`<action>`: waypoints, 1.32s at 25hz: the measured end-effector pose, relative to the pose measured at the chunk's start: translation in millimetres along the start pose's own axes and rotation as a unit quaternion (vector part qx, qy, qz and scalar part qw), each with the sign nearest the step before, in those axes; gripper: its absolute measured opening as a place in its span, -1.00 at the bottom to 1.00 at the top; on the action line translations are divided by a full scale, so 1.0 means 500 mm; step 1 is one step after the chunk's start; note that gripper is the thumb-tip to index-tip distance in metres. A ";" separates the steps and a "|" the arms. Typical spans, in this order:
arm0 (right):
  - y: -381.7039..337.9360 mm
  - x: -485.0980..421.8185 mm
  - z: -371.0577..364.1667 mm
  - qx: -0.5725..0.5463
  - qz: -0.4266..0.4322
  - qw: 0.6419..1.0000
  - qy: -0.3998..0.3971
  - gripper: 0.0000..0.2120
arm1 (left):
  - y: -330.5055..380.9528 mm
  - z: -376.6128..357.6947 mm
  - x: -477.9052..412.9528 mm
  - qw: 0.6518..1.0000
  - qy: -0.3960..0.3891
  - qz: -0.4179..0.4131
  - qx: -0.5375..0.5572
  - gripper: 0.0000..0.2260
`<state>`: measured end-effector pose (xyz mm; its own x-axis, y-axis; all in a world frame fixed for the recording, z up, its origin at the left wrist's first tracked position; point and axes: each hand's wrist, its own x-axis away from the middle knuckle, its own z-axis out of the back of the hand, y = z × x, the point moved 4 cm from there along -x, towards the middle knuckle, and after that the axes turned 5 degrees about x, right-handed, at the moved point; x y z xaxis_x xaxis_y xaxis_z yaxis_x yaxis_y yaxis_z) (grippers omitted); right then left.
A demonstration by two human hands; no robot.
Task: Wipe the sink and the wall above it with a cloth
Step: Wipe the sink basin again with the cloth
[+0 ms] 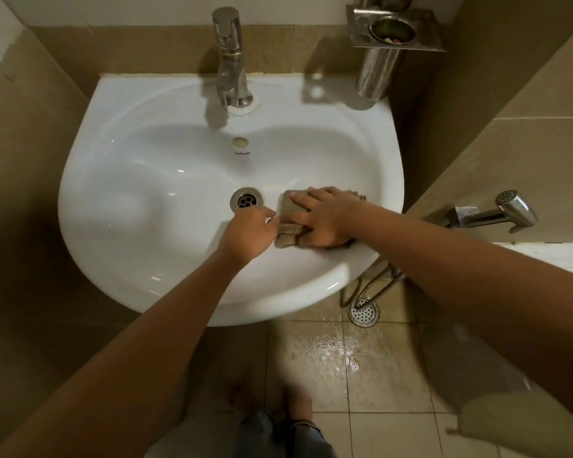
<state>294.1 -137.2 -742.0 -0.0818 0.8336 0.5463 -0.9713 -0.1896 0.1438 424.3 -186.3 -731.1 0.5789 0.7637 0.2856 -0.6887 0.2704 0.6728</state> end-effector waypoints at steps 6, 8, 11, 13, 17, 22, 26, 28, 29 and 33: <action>0.066 0.088 0.027 0.101 -0.070 0.992 0.007 -0.48 | 0.068 -0.001 0.034 0.999 -0.006 -0.033 0.027 -0.72; 0.033 0.114 0.034 0.071 -0.059 0.995 0.026 -0.50 | 0.060 0.008 0.050 0.999 -0.004 -0.025 0.022 -0.70; -0.030 0.130 0.039 -0.010 -0.037 0.998 0.059 -0.52 | 0.036 0.018 0.071 1.000 0.004 0.000 0.008 -0.69; -0.070 0.130 0.037 -0.072 -0.037 0.995 0.065 -0.52 | 0.023 0.027 0.090 1.000 0.025 0.004 -0.008 -0.68; -0.156 0.123 0.050 -0.172 -0.063 0.981 0.071 -0.51 | -0.017 0.064 0.145 0.996 0.087 0.000 -0.016 -0.74; -0.257 0.131 0.103 -0.344 -0.034 0.938 0.035 -0.63 | -0.111 0.164 0.213 0.979 0.201 0.018 -0.006 -0.64; -0.316 0.115 0.126 -0.310 -0.008 0.950 0.036 -0.47 | -0.170 0.250 0.244 0.948 0.310 0.038 0.065 -0.63; -0.350 0.097 0.140 -0.310 -0.037 0.946 0.092 -0.42 | -0.193 0.279 0.249 0.935 0.336 0.061 0.094 -0.62; -0.369 0.086 0.148 -0.322 -0.052 0.938 0.122 -0.44 | -0.204 0.289 0.249 0.934 0.337 0.069 0.101 -0.62; -0.449 0.026 0.196 -0.282 -0.116 0.921 0.241 -0.59 | -0.240 0.329 0.236 0.930 0.329 0.080 0.145 -0.64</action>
<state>533.2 -134.9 -686.3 0.1854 0.9770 0.1049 -0.9252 0.2096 -0.3163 647.0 -224.9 -665.9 0.0220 0.9996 -0.0174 -0.5408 0.0265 0.8407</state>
